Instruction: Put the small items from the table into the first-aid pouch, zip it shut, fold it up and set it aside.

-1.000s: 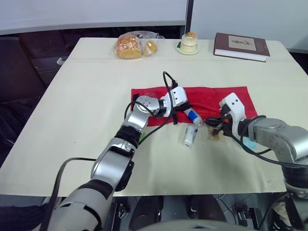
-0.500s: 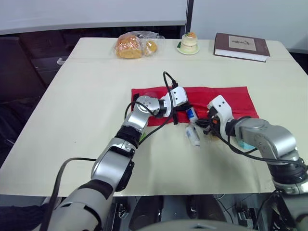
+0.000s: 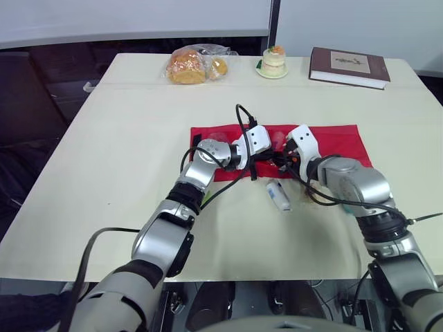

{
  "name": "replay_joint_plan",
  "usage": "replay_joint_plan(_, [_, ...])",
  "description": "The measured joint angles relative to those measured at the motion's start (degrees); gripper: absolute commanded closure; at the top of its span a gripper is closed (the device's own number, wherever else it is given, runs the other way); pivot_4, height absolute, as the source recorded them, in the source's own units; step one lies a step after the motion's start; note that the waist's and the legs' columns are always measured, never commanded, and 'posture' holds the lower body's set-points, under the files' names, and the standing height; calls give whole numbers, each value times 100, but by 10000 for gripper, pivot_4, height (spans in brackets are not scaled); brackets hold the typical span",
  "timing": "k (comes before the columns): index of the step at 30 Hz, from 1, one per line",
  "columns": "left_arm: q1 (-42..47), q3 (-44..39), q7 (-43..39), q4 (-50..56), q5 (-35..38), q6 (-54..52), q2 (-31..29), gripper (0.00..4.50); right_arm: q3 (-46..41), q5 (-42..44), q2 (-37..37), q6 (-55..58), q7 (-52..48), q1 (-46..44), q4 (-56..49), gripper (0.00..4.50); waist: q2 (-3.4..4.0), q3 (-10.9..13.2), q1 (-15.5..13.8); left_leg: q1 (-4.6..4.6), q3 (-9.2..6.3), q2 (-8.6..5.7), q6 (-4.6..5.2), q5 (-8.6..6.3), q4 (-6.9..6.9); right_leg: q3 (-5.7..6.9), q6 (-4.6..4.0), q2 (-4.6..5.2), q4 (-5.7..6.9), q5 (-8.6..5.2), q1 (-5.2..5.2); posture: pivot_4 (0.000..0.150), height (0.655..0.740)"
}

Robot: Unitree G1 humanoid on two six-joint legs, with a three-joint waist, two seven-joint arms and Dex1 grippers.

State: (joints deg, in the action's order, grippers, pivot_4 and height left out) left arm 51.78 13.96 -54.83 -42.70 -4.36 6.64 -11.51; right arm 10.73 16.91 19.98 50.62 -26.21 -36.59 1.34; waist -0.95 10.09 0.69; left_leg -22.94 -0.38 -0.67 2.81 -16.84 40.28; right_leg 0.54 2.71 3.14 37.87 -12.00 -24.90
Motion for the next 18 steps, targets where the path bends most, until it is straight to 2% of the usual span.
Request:
replay_joint_plan(8, [-4,6,-1,95,0,-5,-12,45000,-3,-261,-19,-378,5,18,180,44580,0,0,-5,0,-1,0,0,0,0,0,0,0,1,0,-1,1500,7289])
replay_joint_plan(13, [-1,6,5,58,-2,2,-31,45000,-63,-39,427,-362,-485,518,-795,44580,0,0,-6,-2,-3,0,1,-1,-1,2,0,-1,-4,0,0,1500,7289])
replay_joint_plan(18, [54,0,42,-144,-2,36,-41,45000,-517,376,994,-624,-1052,1351,-2012,44580,0,1,-13,-3,-6,0,2,-1,0,4,1,0,-5,0,2,1500,7289])
